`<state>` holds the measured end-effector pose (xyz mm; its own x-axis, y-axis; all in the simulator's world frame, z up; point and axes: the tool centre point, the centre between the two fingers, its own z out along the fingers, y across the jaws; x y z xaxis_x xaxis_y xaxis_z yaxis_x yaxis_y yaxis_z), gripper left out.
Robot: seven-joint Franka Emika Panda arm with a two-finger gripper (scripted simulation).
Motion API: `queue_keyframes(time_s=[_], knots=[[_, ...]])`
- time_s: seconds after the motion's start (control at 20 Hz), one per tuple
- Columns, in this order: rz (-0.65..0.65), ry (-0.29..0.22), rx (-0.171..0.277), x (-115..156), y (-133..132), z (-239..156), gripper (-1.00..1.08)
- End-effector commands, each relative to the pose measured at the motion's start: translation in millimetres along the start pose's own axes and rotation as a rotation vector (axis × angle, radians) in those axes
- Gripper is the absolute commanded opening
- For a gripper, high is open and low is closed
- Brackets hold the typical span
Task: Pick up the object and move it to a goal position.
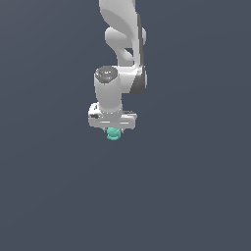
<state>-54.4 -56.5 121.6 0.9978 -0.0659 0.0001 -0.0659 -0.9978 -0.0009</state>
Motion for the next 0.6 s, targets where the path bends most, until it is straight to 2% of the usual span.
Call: queue_keyframes(time_s=[0.0, 0.55], knots=[[0.0, 0.0, 0.001, -6.2, 25.0, -20.4, -1.0], [0.0, 0.001, 0.002, -26.8, 125.5, -102.2, -1.0]])
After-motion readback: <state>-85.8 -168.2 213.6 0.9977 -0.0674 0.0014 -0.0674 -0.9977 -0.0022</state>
